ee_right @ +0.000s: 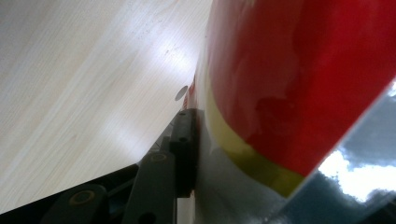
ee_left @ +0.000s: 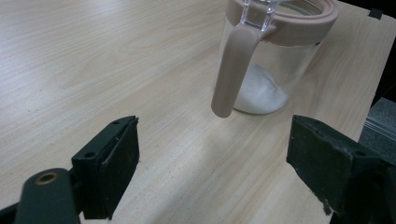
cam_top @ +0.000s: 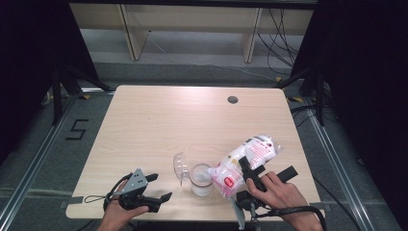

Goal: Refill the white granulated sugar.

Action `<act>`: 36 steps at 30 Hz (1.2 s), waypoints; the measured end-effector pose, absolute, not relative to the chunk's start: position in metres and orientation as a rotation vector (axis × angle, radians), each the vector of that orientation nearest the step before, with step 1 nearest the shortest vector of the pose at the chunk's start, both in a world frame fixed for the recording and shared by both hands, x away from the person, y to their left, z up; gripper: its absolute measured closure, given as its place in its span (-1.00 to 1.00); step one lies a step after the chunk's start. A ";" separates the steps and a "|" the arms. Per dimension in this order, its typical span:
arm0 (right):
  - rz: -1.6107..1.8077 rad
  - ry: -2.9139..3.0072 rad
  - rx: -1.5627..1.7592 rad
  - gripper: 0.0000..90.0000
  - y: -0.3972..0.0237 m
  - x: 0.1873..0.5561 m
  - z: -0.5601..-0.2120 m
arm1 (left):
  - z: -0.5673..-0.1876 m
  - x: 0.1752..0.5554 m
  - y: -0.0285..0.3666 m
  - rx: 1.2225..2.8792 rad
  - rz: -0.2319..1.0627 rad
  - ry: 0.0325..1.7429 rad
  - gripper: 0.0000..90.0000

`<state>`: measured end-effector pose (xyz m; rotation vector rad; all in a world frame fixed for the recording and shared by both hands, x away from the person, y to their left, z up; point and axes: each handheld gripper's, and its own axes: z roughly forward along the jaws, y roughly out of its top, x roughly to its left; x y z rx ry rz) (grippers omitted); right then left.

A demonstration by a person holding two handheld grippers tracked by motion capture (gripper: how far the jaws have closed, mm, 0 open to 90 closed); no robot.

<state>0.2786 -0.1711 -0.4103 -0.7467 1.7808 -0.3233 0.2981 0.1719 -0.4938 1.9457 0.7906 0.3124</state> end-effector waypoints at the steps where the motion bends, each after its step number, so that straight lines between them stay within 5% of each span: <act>1: -0.326 1.790 -0.748 0.53 -0.171 0.279 -0.410 | -0.494 0.298 0.172 1.944 0.310 0.789 -0.63; 36: -0.326 1.794 -0.749 0.54 -0.169 0.282 -0.405 | -0.493 0.298 0.172 1.941 0.311 0.797 -0.63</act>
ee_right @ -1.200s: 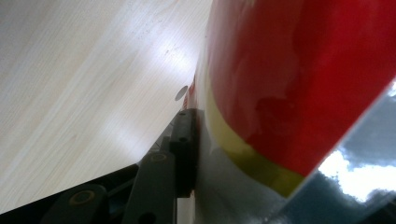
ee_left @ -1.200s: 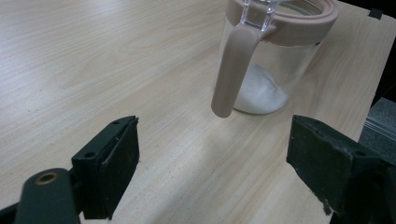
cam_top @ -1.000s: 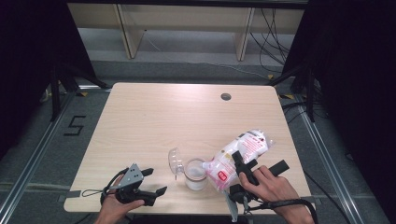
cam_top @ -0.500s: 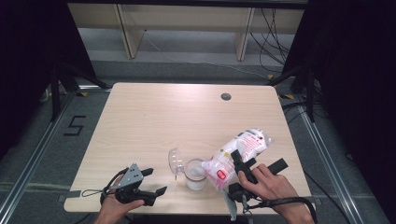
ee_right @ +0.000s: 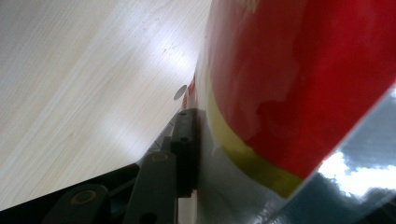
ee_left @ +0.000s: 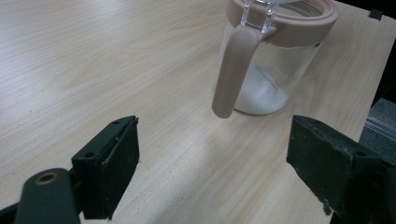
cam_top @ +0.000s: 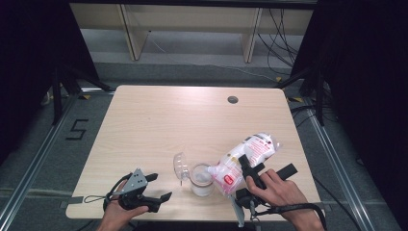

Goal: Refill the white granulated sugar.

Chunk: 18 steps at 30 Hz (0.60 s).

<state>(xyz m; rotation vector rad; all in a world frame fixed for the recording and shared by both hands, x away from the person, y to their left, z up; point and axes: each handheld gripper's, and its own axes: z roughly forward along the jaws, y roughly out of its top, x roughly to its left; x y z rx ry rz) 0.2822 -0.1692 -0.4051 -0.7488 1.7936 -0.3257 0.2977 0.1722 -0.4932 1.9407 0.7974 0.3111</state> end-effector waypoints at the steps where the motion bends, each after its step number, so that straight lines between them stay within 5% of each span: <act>1: -0.326 1.794 -0.745 0.55 -0.169 0.282 -0.405 | -0.493 0.298 0.172 1.941 0.312 0.797 -0.63; 18: -0.309 1.815 -0.705 0.55 -0.171 0.280 -0.406 | -0.494 0.298 0.172 1.938 0.306 0.794 -0.63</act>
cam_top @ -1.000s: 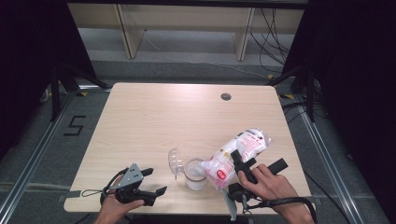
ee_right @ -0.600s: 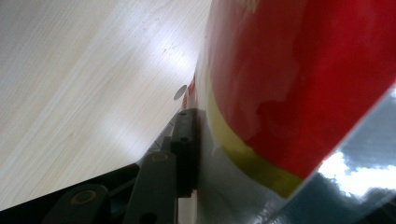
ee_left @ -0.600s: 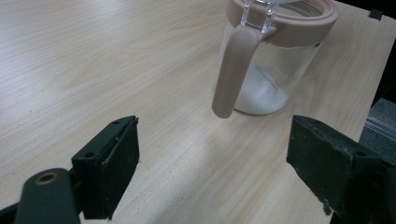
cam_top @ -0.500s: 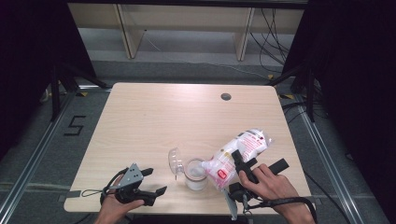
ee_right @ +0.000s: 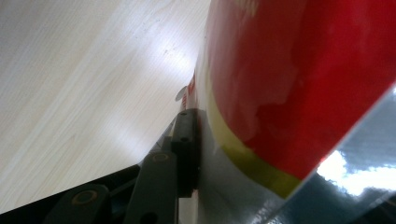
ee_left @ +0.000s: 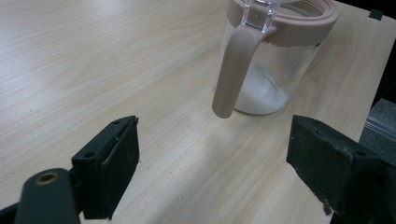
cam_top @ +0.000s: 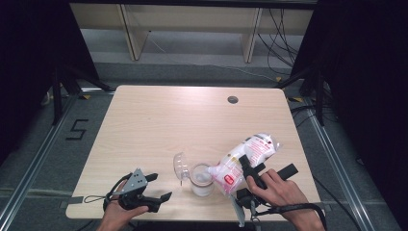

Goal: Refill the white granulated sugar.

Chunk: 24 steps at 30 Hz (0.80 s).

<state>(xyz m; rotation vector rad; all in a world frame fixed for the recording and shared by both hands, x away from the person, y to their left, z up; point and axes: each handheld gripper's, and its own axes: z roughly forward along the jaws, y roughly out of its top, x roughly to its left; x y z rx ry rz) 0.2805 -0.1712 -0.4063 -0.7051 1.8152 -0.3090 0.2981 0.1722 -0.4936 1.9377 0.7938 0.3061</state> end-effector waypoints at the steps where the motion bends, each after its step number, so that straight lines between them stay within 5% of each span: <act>1: -0.309 1.815 -0.705 0.55 -0.171 0.280 -0.406 | -0.494 0.298 0.172 1.938 0.306 0.794 -0.63; 24: -0.316 1.799 -0.744 0.57 -0.170 0.282 -0.403 | -0.494 0.298 0.172 1.939 0.308 0.791 -0.63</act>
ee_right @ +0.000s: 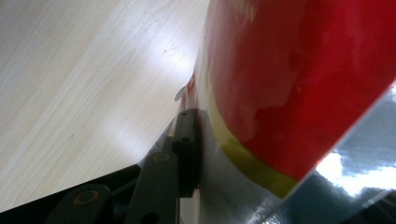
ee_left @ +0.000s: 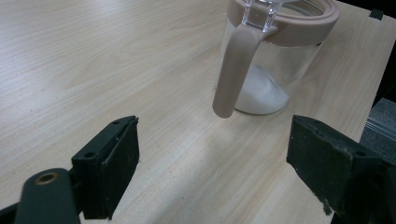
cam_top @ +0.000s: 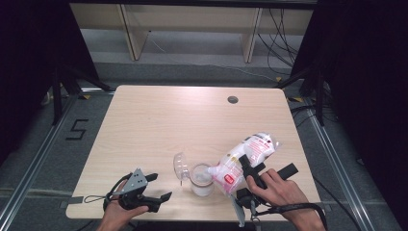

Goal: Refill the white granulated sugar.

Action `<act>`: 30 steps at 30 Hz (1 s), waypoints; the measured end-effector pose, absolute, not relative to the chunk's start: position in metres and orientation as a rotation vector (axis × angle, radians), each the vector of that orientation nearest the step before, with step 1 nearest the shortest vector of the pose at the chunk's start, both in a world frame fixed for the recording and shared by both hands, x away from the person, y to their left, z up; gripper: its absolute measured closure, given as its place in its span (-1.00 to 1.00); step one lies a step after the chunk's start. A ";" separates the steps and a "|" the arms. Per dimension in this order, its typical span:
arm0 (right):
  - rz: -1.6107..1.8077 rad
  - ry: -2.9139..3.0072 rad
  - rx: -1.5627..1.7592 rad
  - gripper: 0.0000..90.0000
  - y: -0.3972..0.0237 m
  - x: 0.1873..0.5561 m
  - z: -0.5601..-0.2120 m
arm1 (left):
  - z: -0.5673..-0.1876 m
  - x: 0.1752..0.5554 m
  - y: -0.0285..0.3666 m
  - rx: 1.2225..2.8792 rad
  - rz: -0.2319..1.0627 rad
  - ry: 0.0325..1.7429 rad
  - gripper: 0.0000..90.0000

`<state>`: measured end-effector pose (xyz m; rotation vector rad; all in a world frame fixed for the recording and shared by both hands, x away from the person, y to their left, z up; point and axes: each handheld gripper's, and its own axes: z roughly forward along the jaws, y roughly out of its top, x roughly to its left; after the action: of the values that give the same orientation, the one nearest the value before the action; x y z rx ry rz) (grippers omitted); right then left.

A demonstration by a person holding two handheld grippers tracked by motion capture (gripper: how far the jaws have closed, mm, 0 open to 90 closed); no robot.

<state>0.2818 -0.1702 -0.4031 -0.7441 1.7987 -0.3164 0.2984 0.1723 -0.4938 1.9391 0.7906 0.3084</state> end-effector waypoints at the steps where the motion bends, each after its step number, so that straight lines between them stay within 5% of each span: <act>1: -0.317 1.799 -0.742 0.57 -0.170 0.282 -0.403 | -0.494 0.298 0.172 1.940 0.309 0.790 -0.63; 30: -0.287 1.826 -0.685 0.60 -0.173 0.280 -0.406 | -0.494 0.298 0.172 1.938 0.309 0.792 -0.63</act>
<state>0.2804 -0.1726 -0.4061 -0.6846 1.8263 -0.2866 0.2983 0.1723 -0.4936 1.9378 0.7924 0.3089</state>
